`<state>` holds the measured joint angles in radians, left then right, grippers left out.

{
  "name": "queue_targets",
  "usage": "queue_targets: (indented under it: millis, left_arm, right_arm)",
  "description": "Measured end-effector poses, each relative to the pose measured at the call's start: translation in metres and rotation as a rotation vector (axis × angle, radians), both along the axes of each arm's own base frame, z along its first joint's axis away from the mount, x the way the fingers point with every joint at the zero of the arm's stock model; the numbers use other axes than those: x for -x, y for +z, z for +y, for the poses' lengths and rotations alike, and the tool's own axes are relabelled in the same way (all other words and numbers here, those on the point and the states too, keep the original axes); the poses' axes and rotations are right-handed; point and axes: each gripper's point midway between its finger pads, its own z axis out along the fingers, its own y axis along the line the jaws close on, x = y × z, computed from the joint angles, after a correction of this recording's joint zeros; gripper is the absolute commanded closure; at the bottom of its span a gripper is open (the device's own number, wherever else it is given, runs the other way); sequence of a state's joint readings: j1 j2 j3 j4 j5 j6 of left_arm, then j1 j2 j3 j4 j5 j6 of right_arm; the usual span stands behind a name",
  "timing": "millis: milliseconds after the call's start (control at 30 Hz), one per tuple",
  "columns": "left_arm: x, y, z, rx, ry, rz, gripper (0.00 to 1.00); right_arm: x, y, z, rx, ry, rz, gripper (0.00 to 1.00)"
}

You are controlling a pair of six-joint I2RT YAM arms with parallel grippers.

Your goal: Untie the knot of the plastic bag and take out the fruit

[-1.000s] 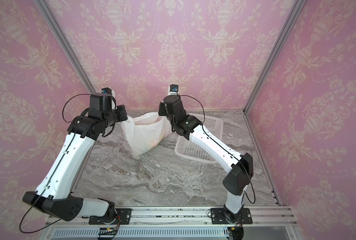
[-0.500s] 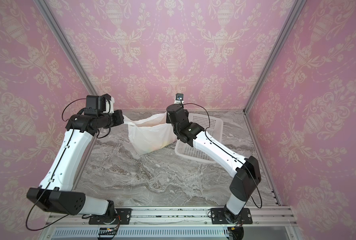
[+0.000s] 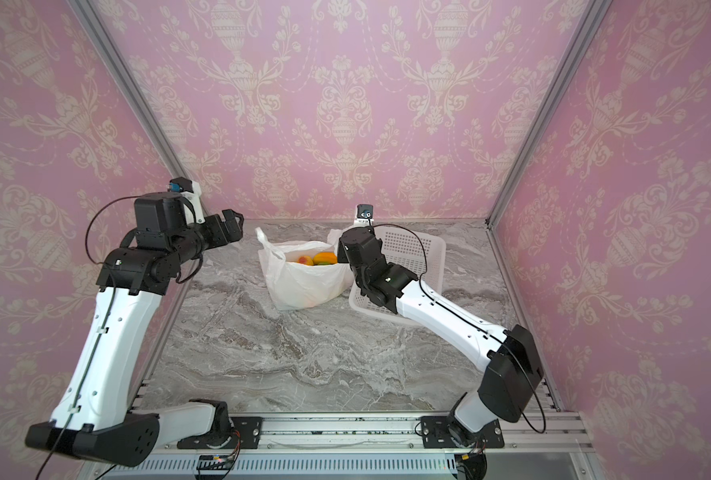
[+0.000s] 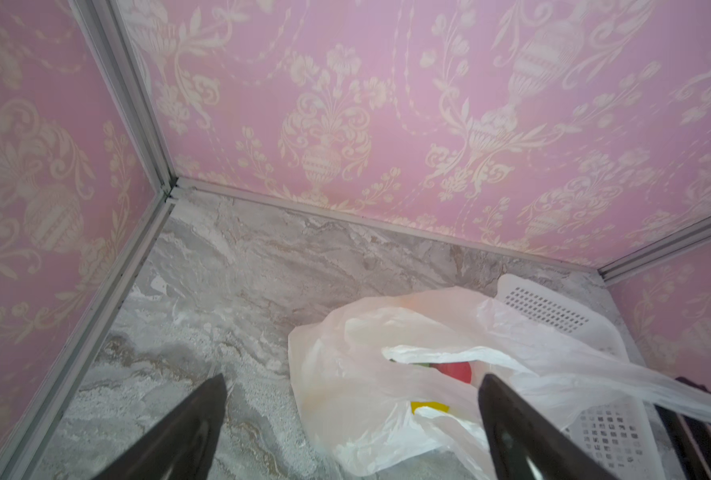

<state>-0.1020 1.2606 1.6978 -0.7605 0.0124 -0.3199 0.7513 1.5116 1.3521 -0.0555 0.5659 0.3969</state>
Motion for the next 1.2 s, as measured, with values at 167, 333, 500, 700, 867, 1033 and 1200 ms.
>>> queue_targets:
  millis: [167, 333, 500, 700, 867, 1033, 1200]
  left_arm:
    - [-0.009, 0.075, -0.006, -0.025, -0.038, -0.2, 0.05]
    - [-0.047, 0.107, -0.026, -0.094, -0.107, -0.259, 0.07]
    - [-0.098, 0.063, -0.086, -0.267, -0.258, -0.151, 0.07]
    - [-0.139, -0.063, -0.139, -0.445, -0.435, 0.12, 0.09]
    - [-0.129, -0.16, -0.135, -0.565, -0.564, 0.326, 0.08]
    - [-0.079, -0.23, -0.118, -0.699, -0.7, 0.434, 0.01]
    - [-0.049, -0.199, -0.116, -0.758, -0.749, 0.287, 0.01]
  right_arm:
    - [0.023, 0.002, -0.011, -0.036, 0.05, -0.025, 0.18]
    - [0.048, -0.022, -0.021, -0.047, 0.11, -0.015, 0.07]
    - [0.064, -0.038, -0.024, -0.066, 0.165, -0.016, 0.02]
    - [0.074, -0.054, -0.014, -0.072, 0.256, -0.015, 0.0]
    - [0.075, -0.053, -0.011, -0.061, 0.276, -0.027, 0.0]
    - [0.076, -0.052, -0.011, -0.055, 0.285, -0.038, 0.0]
    - [0.077, -0.052, -0.009, -0.057, 0.294, -0.04, 0.0]
